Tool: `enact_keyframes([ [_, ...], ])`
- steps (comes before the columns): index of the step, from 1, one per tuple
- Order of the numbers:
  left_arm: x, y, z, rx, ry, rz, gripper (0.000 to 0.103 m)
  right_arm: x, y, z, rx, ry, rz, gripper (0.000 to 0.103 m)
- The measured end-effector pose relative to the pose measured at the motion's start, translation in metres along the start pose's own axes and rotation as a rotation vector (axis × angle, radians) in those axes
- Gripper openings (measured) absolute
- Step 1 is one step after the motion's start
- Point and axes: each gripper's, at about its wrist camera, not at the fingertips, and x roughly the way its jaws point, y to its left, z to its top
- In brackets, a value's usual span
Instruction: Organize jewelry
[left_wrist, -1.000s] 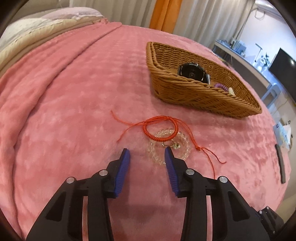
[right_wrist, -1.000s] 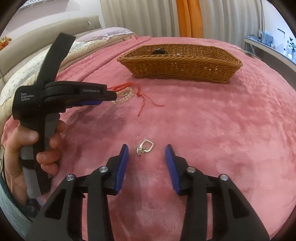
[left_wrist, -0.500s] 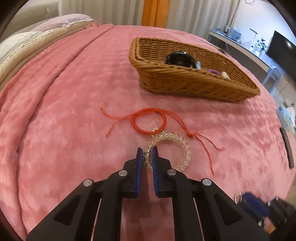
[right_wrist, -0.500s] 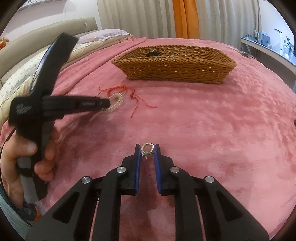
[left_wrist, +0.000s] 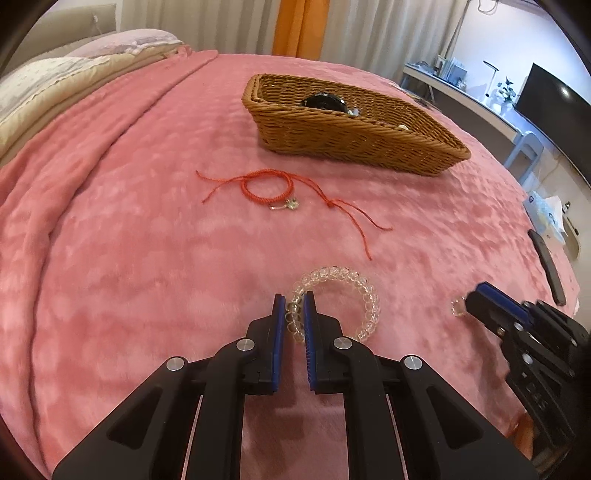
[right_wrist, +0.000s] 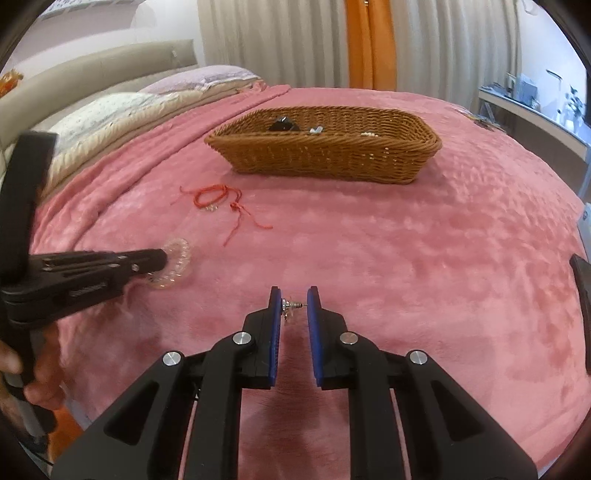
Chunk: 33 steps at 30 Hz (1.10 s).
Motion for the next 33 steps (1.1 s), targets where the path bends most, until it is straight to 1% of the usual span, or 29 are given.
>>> enact_keyframes([
  [5, -0.002, -0.001, -0.006, -0.007, -0.012, 0.000, 0.008, 0.003, -0.014, -0.008, 0.026, 0.014, 0.052, 0.012],
  [9, -0.004, -0.003, -0.010, 0.005, -0.016, 0.000, 0.010, 0.002, -0.014, -0.011, 0.008, 0.025, 0.067, 0.013],
  [14, -0.008, -0.005, -0.016, 0.008, -0.020, -0.006, 0.012, 0.000, -0.019, -0.014, 0.034, 0.037, 0.096, 0.014],
  [16, -0.010, -0.006, -0.018, 0.011, -0.017, -0.014, 0.013, -0.002, -0.019, -0.015, 0.039, 0.041, 0.113, 0.020],
  [18, -0.013, -0.007, -0.021, 0.011, -0.012, -0.032, 0.018, -0.003, -0.019, -0.016, 0.038, 0.045, 0.127, 0.025],
  [20, -0.016, -0.008, -0.023, 0.003, -0.007, -0.059, 0.027, -0.005, -0.015, -0.017, 0.026, 0.044, 0.120, 0.027],
  [21, -0.017, -0.009, -0.025, 0.002, -0.006, -0.073, 0.028, -0.006, -0.014, -0.018, 0.021, 0.042, 0.115, 0.028],
  [23, -0.019, -0.012, -0.027, 0.010, -0.004, -0.076, 0.031, -0.007, -0.010, -0.018, 0.009, 0.040, 0.108, 0.028],
  [25, -0.021, -0.015, -0.029, 0.025, -0.002, -0.087, 0.032, -0.008, -0.007, -0.018, 0.004, 0.037, 0.116, 0.028],
  [27, -0.024, -0.015, -0.031, 0.024, 0.004, -0.133, 0.032, -0.010, -0.007, -0.018, 0.004, 0.033, 0.126, 0.028],
  [29, -0.026, -0.014, -0.032, 0.025, 0.006, -0.155, 0.032, -0.011, -0.008, -0.017, 0.005, 0.031, 0.120, 0.028],
  [31, -0.028, -0.012, -0.030, 0.030, -0.003, -0.150, 0.032, -0.011, -0.009, -0.016, 0.010, 0.029, 0.117, 0.028],
  [33, -0.026, -0.009, -0.027, 0.036, 0.007, -0.151, 0.032, -0.010, -0.011, -0.015, 0.016, 0.027, 0.100, 0.028],
])
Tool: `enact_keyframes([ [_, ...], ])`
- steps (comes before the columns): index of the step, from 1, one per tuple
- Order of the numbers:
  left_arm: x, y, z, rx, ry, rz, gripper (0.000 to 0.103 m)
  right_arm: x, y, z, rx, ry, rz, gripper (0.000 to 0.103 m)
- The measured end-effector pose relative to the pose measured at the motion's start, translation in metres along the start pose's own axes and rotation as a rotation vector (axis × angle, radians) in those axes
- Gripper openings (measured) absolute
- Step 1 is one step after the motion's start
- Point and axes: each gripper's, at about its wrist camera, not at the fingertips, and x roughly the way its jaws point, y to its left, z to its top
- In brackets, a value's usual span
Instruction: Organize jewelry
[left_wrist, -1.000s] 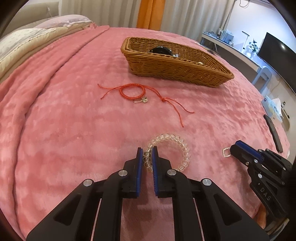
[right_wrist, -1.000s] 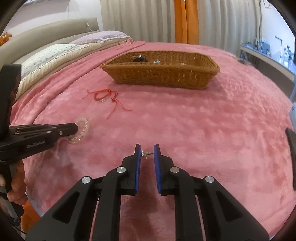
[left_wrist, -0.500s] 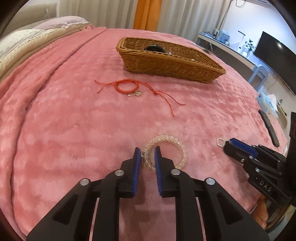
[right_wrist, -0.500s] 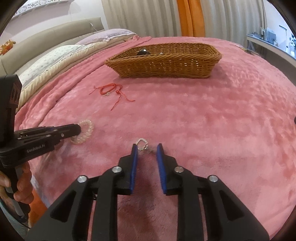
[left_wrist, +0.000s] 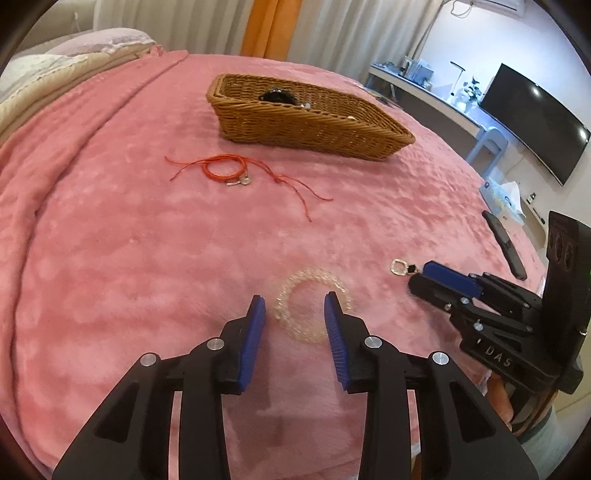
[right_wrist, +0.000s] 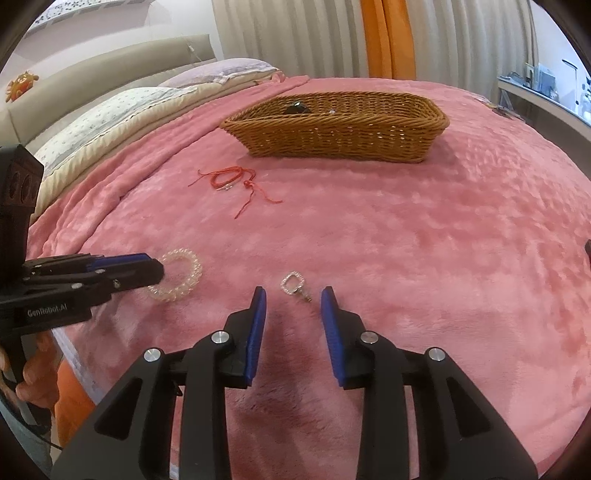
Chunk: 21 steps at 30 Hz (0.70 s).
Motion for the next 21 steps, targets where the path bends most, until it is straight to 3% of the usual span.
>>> enact_keyframes([
  [8, 0.010, -0.005, 0.006, 0.032, 0.002, 0.026, 0.033, 0.012, 0.008, 0.005, -0.033, 0.004, -0.068, 0.028],
  [12, 0.009, 0.003, 0.020, 0.043, -0.016, 0.044, 0.033, 0.013, 0.006, 0.004, -0.029, 0.002, -0.062, 0.028],
  [21, 0.045, 0.065, 0.095, -0.124, -0.079, 0.126, 0.033, 0.016, 0.007, 0.004, -0.033, -0.003, -0.072, 0.028],
])
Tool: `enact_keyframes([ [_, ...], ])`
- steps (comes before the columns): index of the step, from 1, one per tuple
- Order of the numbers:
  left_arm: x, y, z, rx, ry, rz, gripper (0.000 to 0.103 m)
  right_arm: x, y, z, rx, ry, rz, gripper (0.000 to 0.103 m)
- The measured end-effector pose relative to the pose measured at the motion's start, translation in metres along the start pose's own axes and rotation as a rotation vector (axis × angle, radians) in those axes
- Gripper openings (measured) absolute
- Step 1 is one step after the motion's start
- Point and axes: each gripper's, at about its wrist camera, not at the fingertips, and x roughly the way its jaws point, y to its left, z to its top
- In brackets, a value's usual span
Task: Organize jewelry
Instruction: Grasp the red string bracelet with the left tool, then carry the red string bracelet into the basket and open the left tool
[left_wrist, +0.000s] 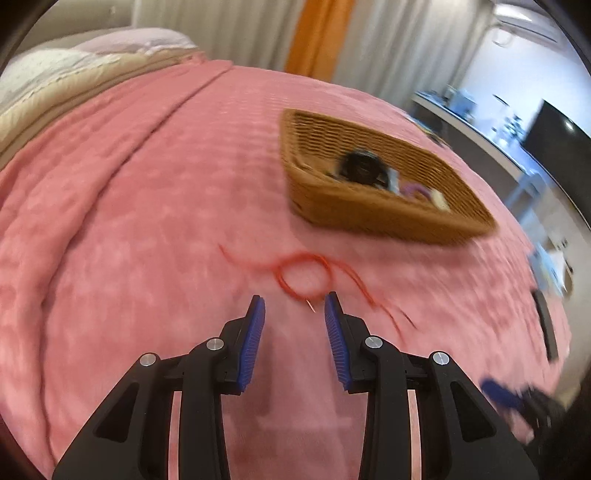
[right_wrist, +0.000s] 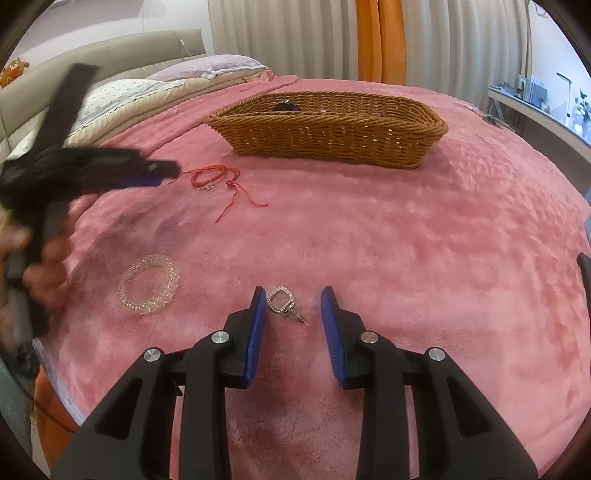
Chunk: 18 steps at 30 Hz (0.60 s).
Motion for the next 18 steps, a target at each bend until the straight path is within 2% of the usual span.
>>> enact_keyframes([
  [4, 0.032, 0.001, 0.016, -0.007, 0.056, 0.033, 0.033, 0.000, -0.001, 0.000, 0.001, 0.000, 0.011, 0.028],
  [9, 0.041, -0.015, 0.017, 0.087, 0.074, 0.102, 0.032, 0.000, -0.003, -0.001, 0.005, 0.001, 0.028, 0.028],
  [10, 0.040, -0.018, 0.016, 0.105, 0.073, 0.111, 0.024, 0.000, -0.003, -0.001, 0.004, 0.002, 0.027, 0.028],
  [11, 0.039, -0.020, 0.015, 0.114, 0.072, 0.108, 0.006, 0.000, -0.003, -0.001, 0.000, 0.002, 0.024, 0.028],
  [12, 0.038, -0.020, 0.015, 0.115, 0.074, 0.094, 0.003, 0.001, -0.002, -0.001, -0.007, 0.004, 0.019, 0.028],
  [15, 0.032, -0.018, 0.011, 0.105, 0.065, 0.074, 0.003, 0.000, 0.003, -0.001, -0.031, 0.003, -0.006, 0.027],
  [18, 0.019, -0.016, 0.001, 0.077, 0.040, 0.038, 0.002, -0.002, 0.004, -0.003, -0.037, -0.001, -0.008, 0.014],
])
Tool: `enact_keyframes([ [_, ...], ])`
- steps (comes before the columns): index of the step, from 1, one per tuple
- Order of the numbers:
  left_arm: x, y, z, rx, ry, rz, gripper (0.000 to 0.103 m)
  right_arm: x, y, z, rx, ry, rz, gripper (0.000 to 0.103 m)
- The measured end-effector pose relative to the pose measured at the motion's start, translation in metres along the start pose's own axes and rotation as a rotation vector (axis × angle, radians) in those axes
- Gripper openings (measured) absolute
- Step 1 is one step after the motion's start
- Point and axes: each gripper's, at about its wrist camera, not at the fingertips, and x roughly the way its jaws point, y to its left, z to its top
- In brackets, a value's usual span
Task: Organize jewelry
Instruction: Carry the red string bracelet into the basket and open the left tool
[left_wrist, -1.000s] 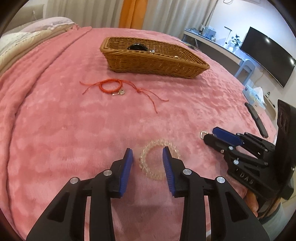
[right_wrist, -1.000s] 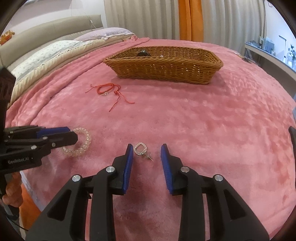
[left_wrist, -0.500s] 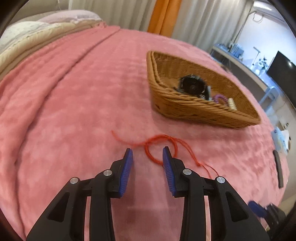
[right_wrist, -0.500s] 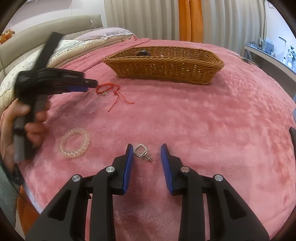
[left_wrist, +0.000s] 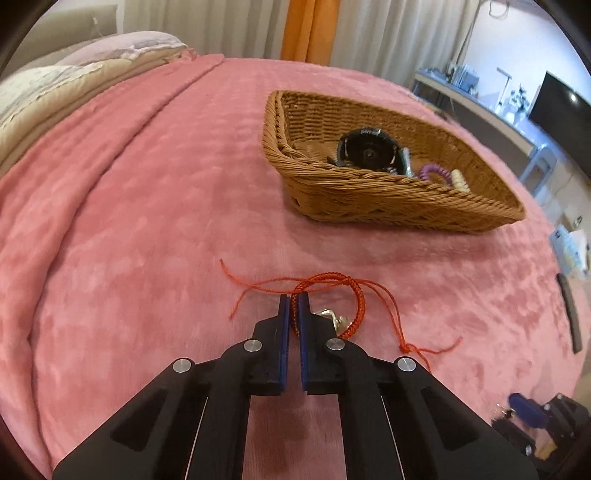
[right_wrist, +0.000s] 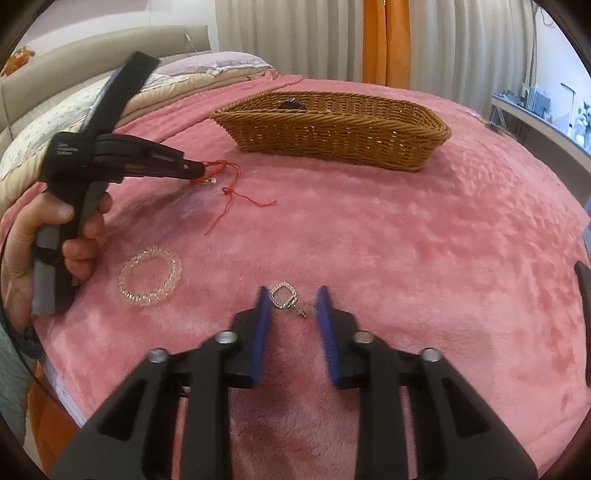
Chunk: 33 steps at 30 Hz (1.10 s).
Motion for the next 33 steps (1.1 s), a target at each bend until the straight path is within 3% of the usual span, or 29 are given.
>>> enact_keyframes([
  [2, -0.008, 0.004, -0.007, -0.019, -0.015, -0.022, 0.002, -0.003, -0.001, -0.001, 0.012, -0.003, 0.009, 0.009],
  [13, -0.055, -0.002, -0.022, -0.050, -0.108, -0.085, 0.002, -0.036, 0.001, 0.018, 0.021, -0.081, 0.023, 0.008],
  [17, -0.073, -0.010, -0.018, -0.047, -0.147, -0.072, 0.002, -0.052, -0.001, 0.032, 0.019, -0.136, 0.019, 0.008],
  [26, -0.093, -0.034, 0.023, -0.023, -0.237, -0.067, 0.002, -0.063, -0.025, 0.105, -0.005, -0.248, -0.002, 0.008],
  [33, -0.064, -0.060, 0.077, -0.008, -0.224, -0.036, 0.002, -0.024, -0.061, 0.166, 0.031, -0.265, 0.026, 0.008],
])
